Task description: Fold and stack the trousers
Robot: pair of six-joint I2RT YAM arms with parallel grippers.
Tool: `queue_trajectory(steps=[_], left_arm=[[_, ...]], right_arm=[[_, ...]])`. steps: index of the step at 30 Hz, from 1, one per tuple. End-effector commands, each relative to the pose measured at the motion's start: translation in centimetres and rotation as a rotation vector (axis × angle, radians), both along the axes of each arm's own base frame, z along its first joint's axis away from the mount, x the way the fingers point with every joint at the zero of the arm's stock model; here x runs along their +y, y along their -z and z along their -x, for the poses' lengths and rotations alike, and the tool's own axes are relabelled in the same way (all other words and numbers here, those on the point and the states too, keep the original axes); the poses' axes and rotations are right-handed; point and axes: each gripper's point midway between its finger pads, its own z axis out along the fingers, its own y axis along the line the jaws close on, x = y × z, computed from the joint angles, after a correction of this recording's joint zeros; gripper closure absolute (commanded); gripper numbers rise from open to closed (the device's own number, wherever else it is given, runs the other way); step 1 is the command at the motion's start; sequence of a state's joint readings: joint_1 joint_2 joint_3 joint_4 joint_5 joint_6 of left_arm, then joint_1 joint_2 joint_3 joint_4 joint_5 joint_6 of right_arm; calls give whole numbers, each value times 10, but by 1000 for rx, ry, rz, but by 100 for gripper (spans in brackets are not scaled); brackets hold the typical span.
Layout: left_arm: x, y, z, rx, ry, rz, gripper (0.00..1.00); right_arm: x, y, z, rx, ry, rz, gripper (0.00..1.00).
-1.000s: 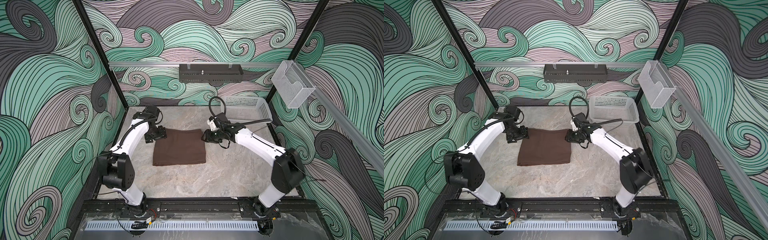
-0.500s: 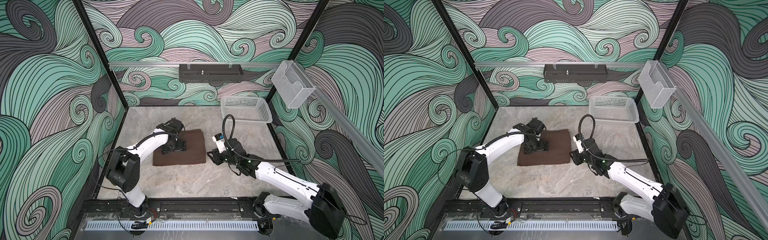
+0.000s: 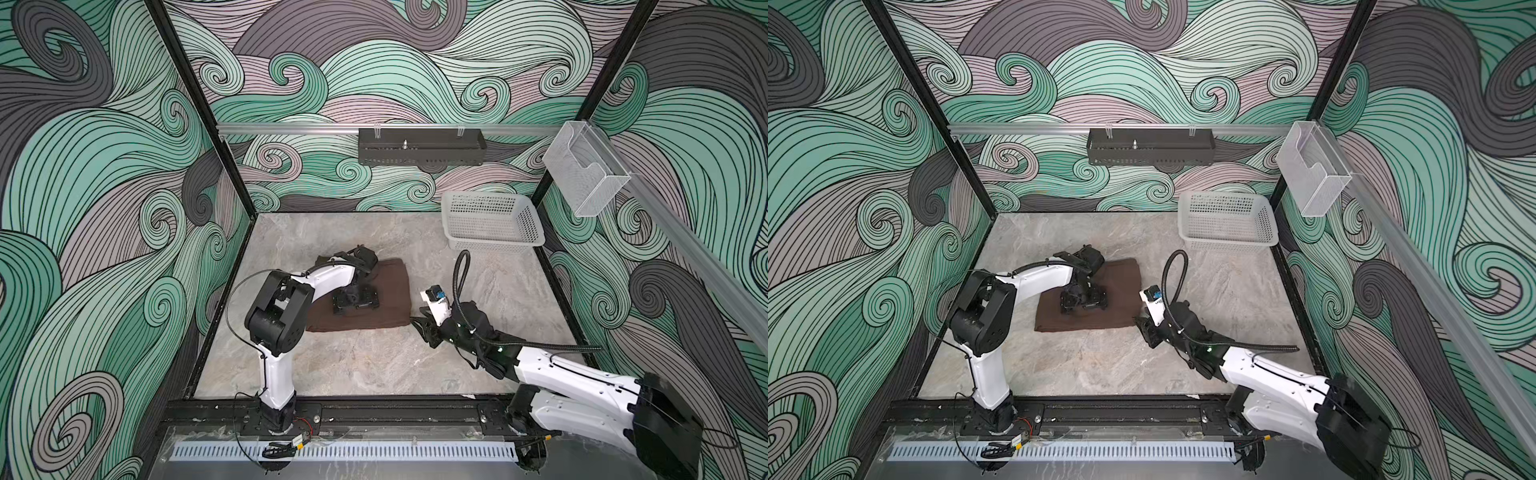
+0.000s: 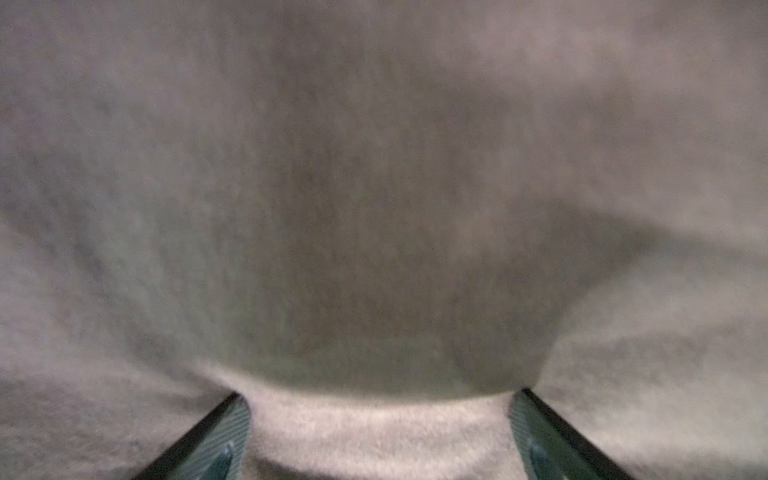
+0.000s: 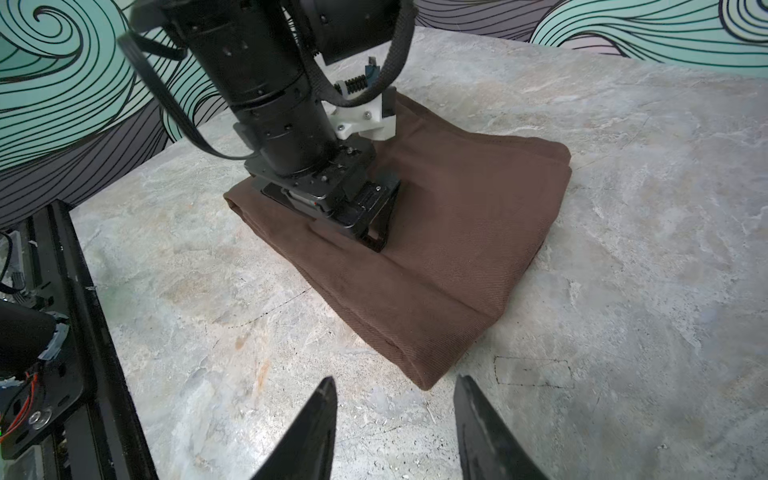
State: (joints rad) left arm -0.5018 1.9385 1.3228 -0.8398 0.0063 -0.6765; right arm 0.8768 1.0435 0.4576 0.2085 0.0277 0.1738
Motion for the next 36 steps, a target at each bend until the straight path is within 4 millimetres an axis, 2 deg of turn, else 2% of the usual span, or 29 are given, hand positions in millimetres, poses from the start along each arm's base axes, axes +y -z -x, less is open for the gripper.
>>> queue_trajectory(steps=[1,5,9,12,18,24,29,36], left_arm=[[31,35,-6,63,-53,-91,2],[55,43,-12,109,-93,-94,2],[79,36,-26,135,-94,-133,2],[95,27,-44,127,-97,-148,2],[146,12,-77,152,-103,-228,2],[193,11,-108,160,-139,-243,2],[218,10,-140,128,-165,-230,3],[248,0,-197,-19,-143,-274,2]], right_arm=[[2,-13,-5,-70,6,-17,53],[1,-13,-4,-78,-2,-7,53],[1,-11,-5,-83,-1,-5,54],[4,-11,-6,-83,-9,-5,54],[10,-16,-9,-95,-25,0,54],[17,-19,-12,-105,-41,2,54],[25,-19,-14,-97,-58,-6,54],[37,-9,-18,-75,-88,10,54]])
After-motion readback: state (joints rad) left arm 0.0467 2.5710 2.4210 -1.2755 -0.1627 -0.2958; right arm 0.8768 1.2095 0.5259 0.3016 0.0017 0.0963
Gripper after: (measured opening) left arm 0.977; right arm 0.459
